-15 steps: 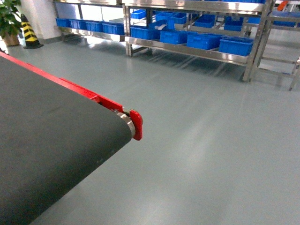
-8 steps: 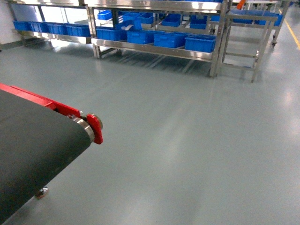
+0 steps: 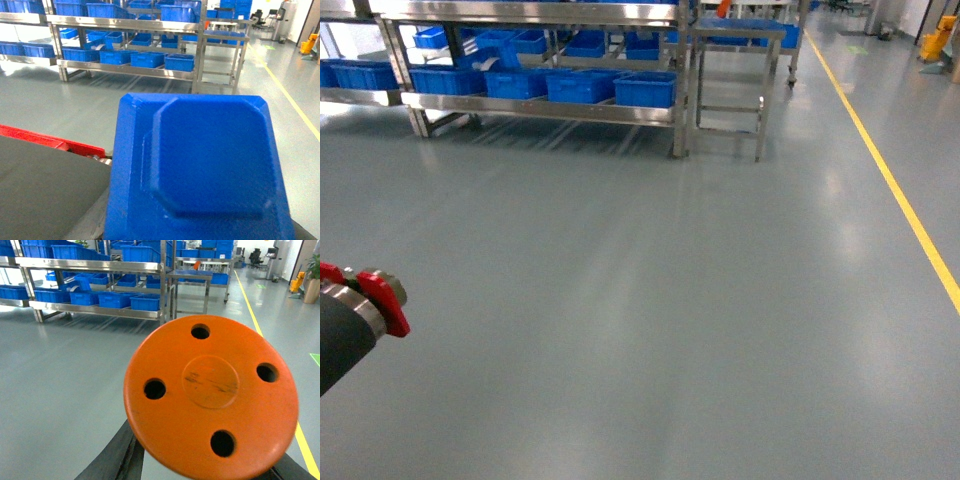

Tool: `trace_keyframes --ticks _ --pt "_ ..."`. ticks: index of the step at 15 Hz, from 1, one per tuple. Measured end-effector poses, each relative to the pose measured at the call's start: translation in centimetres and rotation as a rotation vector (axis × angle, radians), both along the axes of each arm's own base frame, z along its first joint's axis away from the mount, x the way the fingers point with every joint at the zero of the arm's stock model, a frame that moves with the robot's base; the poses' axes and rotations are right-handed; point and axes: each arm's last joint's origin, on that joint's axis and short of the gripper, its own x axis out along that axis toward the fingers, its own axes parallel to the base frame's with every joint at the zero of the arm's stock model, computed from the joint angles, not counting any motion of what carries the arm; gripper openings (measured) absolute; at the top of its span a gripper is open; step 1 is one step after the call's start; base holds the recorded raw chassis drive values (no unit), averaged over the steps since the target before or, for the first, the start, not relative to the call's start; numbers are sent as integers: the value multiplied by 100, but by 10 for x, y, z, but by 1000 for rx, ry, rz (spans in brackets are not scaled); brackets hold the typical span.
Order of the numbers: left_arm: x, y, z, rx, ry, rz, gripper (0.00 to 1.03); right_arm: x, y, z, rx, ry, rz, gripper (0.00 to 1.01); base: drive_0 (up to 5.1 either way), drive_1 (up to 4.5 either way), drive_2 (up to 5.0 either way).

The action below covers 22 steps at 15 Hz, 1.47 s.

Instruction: Sort blue parts and orange caps into right shelf containers

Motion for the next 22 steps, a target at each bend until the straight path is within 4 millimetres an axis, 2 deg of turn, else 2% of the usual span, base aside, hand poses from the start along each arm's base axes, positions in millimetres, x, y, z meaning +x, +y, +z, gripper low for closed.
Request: trace_keyframes --ticks 11,22 --pt "0 0 0 0 0 0 43 0 0 0 0 0 0 41 -156 -156 -156" --pt "0 0 0 0 -3 -2 43 0 0 0 0 2 0 41 4 418 -410"
